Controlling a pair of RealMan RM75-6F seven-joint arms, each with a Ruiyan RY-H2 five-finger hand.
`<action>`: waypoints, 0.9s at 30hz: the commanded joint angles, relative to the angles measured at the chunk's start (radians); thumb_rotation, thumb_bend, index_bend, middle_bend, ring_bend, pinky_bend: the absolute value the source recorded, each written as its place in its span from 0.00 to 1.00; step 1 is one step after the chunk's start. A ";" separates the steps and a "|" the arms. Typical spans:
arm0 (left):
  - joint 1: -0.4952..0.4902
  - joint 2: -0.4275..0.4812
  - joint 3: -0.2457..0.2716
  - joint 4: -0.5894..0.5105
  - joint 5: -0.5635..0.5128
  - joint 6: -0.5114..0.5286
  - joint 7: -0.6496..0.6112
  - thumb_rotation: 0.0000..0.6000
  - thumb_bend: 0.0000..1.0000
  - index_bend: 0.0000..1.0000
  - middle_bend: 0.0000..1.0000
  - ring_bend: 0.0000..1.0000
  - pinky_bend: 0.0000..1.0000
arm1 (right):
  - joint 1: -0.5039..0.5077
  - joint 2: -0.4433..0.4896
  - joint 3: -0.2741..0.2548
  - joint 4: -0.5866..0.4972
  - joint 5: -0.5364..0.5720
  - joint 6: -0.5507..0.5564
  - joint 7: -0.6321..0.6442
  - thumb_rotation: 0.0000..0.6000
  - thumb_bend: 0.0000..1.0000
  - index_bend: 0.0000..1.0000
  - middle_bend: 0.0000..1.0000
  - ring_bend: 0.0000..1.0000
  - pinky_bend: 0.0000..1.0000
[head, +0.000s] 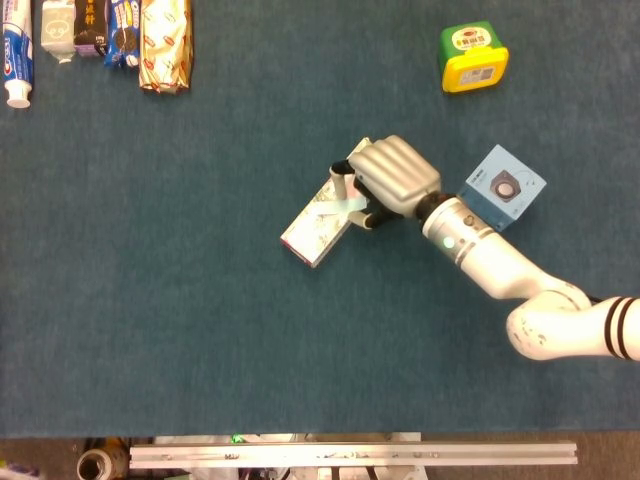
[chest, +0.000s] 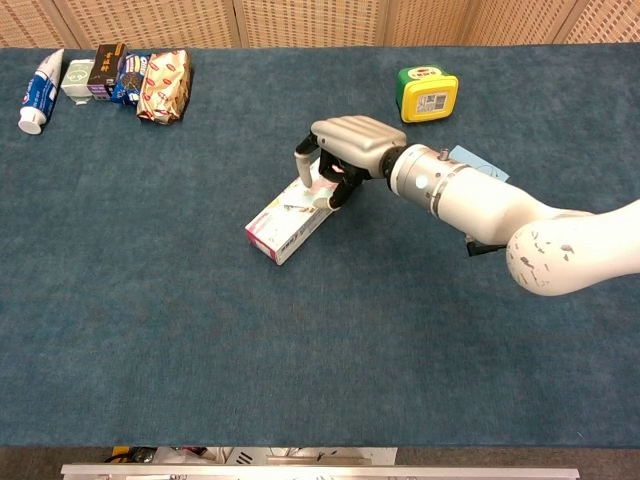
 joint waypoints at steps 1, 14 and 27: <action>-0.001 0.000 0.000 -0.003 0.001 -0.001 0.002 1.00 0.19 0.13 0.25 0.26 0.26 | -0.001 0.001 -0.006 0.005 0.000 0.000 -0.010 1.00 0.20 0.55 0.94 1.00 1.00; 0.004 0.000 0.001 -0.002 -0.008 -0.003 -0.001 1.00 0.19 0.13 0.25 0.26 0.26 | 0.011 -0.034 0.013 0.072 0.031 -0.002 -0.026 1.00 0.20 0.55 0.94 1.00 1.00; 0.006 0.003 -0.005 0.010 -0.016 -0.004 -0.015 1.00 0.19 0.13 0.25 0.26 0.26 | -0.002 -0.026 0.029 0.058 -0.010 0.035 0.023 1.00 0.20 0.55 0.94 1.00 1.00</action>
